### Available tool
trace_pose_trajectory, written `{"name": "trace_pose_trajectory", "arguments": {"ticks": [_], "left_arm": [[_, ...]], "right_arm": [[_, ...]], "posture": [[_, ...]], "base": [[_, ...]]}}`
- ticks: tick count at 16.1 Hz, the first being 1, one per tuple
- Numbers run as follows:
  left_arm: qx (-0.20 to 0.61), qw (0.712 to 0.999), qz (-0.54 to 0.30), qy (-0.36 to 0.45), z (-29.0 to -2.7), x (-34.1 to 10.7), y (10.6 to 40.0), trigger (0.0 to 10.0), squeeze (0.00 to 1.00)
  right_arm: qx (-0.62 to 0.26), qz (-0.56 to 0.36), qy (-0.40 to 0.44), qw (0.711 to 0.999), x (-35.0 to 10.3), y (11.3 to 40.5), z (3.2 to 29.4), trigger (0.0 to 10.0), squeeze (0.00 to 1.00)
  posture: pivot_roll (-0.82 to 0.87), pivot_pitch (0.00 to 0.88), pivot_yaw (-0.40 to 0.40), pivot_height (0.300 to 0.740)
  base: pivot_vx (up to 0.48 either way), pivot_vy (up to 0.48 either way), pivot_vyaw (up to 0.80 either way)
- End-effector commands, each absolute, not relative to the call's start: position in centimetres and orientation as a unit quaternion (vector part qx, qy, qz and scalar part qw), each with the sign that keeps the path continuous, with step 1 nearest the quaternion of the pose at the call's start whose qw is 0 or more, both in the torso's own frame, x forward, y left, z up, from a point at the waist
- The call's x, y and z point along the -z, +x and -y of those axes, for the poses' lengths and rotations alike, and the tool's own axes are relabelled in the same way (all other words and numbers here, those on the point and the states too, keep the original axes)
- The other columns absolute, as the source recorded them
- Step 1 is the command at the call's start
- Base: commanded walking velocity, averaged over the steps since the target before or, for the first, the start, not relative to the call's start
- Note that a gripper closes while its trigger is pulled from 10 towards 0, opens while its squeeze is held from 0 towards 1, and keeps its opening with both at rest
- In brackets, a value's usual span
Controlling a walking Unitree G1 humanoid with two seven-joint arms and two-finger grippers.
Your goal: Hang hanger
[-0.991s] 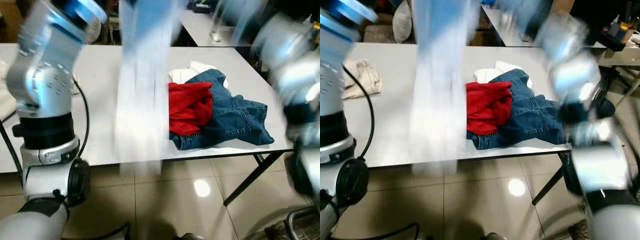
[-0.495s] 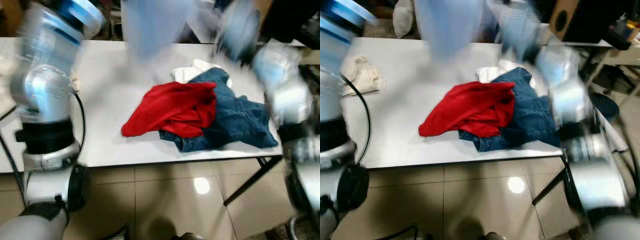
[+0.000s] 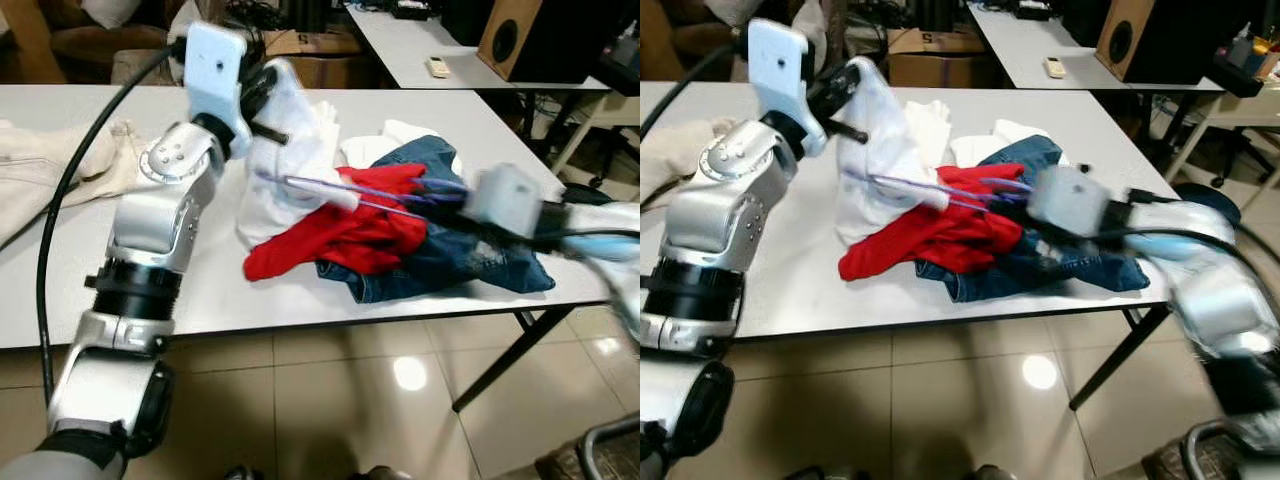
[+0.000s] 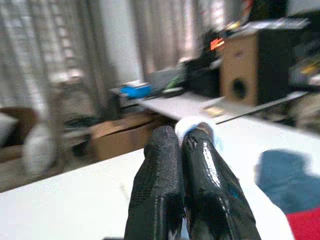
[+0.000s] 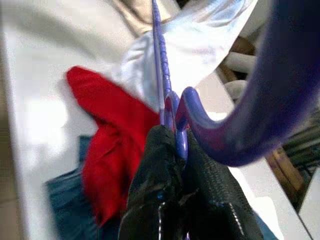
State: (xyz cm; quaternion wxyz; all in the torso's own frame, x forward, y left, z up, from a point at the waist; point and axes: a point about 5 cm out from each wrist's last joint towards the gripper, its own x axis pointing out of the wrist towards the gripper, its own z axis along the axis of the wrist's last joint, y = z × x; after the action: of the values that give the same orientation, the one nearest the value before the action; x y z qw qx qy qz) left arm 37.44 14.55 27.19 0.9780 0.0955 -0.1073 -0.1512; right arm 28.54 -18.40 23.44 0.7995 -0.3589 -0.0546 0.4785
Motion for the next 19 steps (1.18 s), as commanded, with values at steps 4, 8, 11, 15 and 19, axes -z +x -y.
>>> {"name": "trace_pose_trajectory", "arguments": {"ticks": [4,8,11,15,19], "left_arm": [[0.176,0.975,0.065,0.121,-16.0,-24.5,37.6,10.0,0.93],[0.341,0.932,0.018,0.123,-15.1,-22.0,32.7,10.0,1.0],[0.467,0.857,-0.024,0.217,-15.6,-21.1,28.4,10.0,1.0],[0.491,0.814,-0.121,0.285,-17.7,-20.2,26.1,10.0,1.0],[0.456,0.836,-0.119,0.281,-19.7,-21.1,25.8,10.0,1.0]], "right_arm": [[-0.448,0.003,-0.397,0.801,-24.9,26.6,21.4,10.0,0.0],[-0.361,0.021,-0.367,0.857,-26.6,26.2,23.1,10.0,0.0],[-0.296,0.037,-0.287,0.91,-25.9,26.9,22.3,10.0,0.0],[-0.244,0.066,-0.177,0.951,-25.2,28.3,19.3,10.0,0.0],[-0.222,0.081,-0.083,0.968,-24.8,28.6,16.3,10.0,0.0]], "posture": [[-0.11,0.0,-0.006,0.74],[-0.1,0.0,-0.015,0.74],[-0.09,0.0,-0.024,0.74],[-0.07,0.015,-0.02,0.74],[-0.06,0.013,-0.031,0.74]], "base": [[0.0,0.0,0.0],[0.0,0.0,0.0],[0.0,0.0,0.0],[0.0,0.0,0.0],[0.0,0.0,0.0]]}}
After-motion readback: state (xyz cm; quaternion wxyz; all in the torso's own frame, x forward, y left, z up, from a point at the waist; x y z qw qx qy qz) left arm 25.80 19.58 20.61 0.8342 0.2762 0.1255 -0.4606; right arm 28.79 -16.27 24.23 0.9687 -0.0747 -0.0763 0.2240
